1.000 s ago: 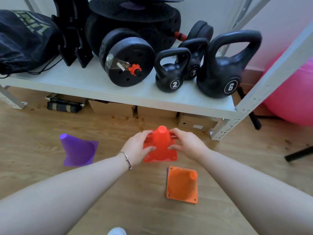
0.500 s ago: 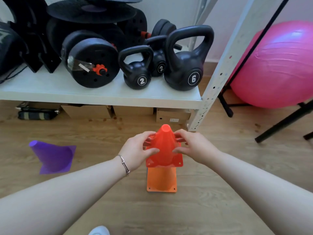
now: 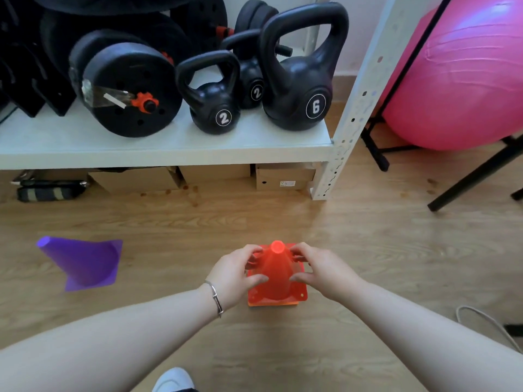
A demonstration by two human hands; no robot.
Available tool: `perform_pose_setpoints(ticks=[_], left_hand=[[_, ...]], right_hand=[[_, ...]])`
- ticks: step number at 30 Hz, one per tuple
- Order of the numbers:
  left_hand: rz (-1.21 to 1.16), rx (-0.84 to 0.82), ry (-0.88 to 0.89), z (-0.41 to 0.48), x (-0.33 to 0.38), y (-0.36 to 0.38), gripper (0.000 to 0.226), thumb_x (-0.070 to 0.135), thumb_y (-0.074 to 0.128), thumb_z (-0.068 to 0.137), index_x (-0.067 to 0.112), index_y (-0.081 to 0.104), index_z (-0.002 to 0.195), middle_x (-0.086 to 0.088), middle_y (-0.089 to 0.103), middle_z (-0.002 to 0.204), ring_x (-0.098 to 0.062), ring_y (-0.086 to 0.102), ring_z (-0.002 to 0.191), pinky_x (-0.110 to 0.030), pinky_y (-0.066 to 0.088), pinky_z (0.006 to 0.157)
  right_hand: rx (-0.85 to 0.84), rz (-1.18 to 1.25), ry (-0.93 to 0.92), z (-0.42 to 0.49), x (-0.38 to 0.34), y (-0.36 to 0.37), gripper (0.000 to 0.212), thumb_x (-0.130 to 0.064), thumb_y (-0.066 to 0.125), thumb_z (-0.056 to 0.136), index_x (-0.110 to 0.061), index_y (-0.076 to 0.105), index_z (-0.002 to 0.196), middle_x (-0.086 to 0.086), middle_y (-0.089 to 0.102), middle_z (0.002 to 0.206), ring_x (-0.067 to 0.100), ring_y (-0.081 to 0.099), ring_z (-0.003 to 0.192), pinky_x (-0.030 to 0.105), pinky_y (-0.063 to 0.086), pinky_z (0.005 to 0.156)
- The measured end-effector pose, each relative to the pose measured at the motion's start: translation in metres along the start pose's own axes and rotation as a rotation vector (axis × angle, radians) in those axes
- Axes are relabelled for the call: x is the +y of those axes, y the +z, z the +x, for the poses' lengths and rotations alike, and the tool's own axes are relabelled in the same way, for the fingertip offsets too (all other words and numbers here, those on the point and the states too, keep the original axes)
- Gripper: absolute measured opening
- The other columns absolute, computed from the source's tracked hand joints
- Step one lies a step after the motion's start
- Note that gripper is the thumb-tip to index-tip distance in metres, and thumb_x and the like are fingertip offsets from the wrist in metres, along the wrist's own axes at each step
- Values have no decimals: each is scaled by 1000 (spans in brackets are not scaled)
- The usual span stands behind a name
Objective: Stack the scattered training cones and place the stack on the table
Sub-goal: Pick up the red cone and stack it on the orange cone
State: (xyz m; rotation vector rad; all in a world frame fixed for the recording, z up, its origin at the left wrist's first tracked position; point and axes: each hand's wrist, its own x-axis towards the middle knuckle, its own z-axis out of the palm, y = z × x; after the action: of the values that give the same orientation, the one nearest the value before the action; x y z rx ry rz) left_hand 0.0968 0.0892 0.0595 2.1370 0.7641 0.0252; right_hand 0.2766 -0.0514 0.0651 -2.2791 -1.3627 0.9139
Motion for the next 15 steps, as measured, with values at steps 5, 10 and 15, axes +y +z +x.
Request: perform_pose_setpoints(ticks=[5,10,15], left_hand=[[28,-49,-19,8,-16,18,59,32,78,70,25,52,122,1,65,116,-9,64,100,-25,50,91],[21,-60,-38,13,-29,30,57,28,79,70,22,53,120,0,66,114,-10,64,99,-24,50,90],[26,-84,-53,17,-38,34,56,27,79,70,21,54,119,0,66,114,-11,64,100,-25,50,90]], right_hand=[[-6,9,44,4,14,23,58,-39,75,72,-25,50,122,-1,67,121,17,62,114,37,50,94],[-22,18,76,12,21,39,59,-35,76,73,-22,49,124,3,67,122,20,62,115,37,49,94],[-34,42,98,18,23,50,60,-30,77,74,-18,48,126,6,66,123,20,61,116,35,48,96]])
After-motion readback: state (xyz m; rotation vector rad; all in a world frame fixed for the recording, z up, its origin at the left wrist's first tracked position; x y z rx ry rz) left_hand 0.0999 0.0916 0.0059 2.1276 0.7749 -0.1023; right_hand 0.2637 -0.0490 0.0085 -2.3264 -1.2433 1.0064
